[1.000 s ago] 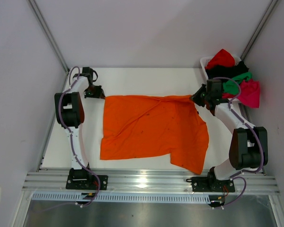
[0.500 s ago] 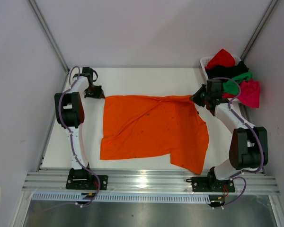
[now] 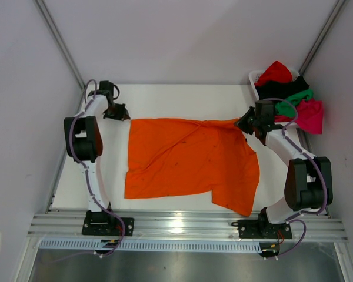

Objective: Fold and stack the t-shirts
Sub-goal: Fold the tshirt

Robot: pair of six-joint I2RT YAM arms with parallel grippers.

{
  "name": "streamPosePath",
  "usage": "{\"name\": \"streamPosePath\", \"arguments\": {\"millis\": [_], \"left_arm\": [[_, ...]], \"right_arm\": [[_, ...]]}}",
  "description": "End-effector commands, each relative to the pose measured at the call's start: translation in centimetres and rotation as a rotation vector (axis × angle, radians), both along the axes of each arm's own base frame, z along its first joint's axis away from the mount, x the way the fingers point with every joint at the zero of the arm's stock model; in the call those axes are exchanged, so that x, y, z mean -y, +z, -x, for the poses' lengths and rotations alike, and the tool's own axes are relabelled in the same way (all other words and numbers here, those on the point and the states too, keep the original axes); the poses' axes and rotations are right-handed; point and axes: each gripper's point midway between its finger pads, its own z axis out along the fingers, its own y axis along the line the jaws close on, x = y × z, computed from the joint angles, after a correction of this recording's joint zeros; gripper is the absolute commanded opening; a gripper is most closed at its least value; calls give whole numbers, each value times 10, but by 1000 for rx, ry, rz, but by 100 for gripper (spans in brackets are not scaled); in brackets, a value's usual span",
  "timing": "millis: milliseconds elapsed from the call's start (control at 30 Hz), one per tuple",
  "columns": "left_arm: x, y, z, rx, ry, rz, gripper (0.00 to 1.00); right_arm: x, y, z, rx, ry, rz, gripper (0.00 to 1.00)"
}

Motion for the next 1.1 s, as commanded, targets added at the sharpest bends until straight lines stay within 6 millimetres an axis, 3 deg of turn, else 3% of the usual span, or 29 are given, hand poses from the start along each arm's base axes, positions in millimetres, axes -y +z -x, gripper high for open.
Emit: {"name": "streamPosePath", "arguments": {"millis": [0, 100, 133, 200, 233, 333, 433, 467, 533, 600, 633, 667, 833, 1067], "left_arm": [[-3, 64, -5, 164, -42, -14, 1], [-1, 80, 2, 209, -56, -15, 1], [0, 76, 9, 201, -58, -10, 1], [1, 95, 7, 264, -64, -13, 1], [2, 92, 11, 260, -69, -11, 1], [1, 103, 4, 285, -89, -23, 1], [6, 83, -7, 228, -130, 2, 7], [9, 59, -10, 180, -141, 27, 9], [21, 61, -25, 206, -181, 95, 11], [29, 43, -32, 191, -203, 135, 17], [30, 43, -38, 207, -206, 139, 30], [32, 42, -43, 224, -210, 144, 37], [42, 29, -52, 227, -232, 209, 41], [40, 29, -49, 206, -248, 192, 45]], "right_arm": [[-8, 3, -6, 29, 13, -11, 5], [-11, 2, -5, 31, 15, -10, 5], [-13, 2, -5, 32, 19, -11, 4], [-14, 2, -5, 33, 20, -13, 4], [-15, 2, -5, 33, 23, -13, 5], [-16, 1, -4, 31, 24, -13, 5], [-19, 0, -5, 31, 29, -14, 5], [-20, 2, -5, 36, 32, -13, 4], [-21, 3, -5, 35, 32, -14, 4], [-21, 3, -5, 36, 32, -12, 4], [-21, 4, -5, 36, 32, -11, 5], [-19, 4, -5, 37, 28, -7, 4], [-19, 5, -5, 32, 28, 0, 4], [-20, 6, -8, 31, 28, -3, 5]]}}
